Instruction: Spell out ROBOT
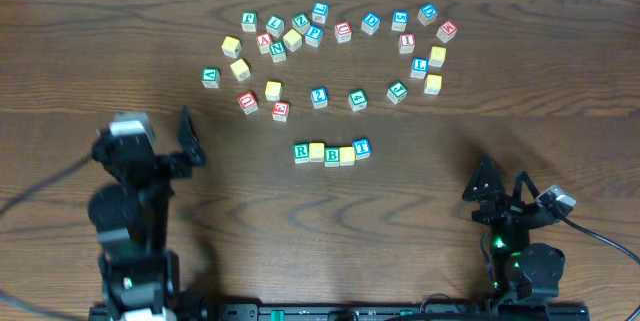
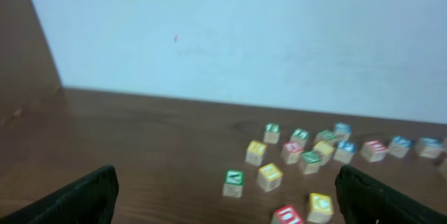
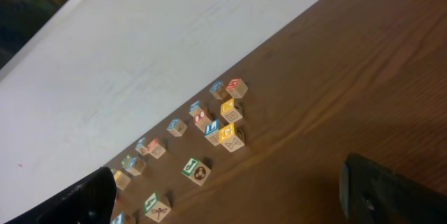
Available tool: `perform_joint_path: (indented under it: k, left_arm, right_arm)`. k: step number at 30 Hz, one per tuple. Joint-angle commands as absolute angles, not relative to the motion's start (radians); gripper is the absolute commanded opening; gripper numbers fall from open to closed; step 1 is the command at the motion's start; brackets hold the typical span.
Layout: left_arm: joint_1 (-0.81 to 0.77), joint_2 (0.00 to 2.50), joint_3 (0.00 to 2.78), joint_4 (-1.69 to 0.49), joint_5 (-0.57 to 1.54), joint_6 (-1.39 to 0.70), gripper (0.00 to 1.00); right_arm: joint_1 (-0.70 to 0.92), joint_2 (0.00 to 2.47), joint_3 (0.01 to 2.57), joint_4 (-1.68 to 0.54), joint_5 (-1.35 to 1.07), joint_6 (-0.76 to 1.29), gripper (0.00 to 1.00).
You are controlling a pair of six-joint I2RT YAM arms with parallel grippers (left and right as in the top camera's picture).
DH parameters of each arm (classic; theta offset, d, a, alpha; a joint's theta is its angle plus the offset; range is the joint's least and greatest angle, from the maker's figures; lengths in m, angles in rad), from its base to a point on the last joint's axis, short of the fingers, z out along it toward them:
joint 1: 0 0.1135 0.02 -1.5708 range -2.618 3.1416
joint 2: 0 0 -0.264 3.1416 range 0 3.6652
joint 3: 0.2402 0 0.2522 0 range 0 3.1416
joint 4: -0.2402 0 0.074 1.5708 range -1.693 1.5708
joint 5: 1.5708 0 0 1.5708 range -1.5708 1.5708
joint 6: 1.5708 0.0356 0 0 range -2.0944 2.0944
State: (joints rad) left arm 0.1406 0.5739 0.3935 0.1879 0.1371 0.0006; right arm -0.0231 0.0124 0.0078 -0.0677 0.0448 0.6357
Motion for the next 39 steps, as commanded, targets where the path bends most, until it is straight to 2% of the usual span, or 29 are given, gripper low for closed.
perform_joint_path:
  k: [1,14,23,32,39]
  left_arm:
    - [0.111,0.428,0.326,0.204,0.146,0.004,0.98]
    - [0.093,0.198,0.124,0.197,0.147,0.003,0.98]
    - [0.059,0.161,0.019,-0.059,0.146,0.004,0.98]
    - [0.022,0.004,0.005,-0.059,0.139,0.004,0.98]
    - [0.014,0.001,0.004,-0.059,0.139,0.004,0.98]
  right_arm:
    - [-0.025,0.006,0.006,-0.069,0.050,0.639,0.99]
    - [-0.025,0.006,0.006,-0.069,0.050,0.639,0.99]
    - [-0.025,0.006,0.006,-0.069,0.050,0.639,0.99]
    - [-0.025,0.006,0.006,-0.069,0.050,0.639,0.99]
    - [-0.025,0.006,0.006,-0.069,0.050,0.639,0.99]
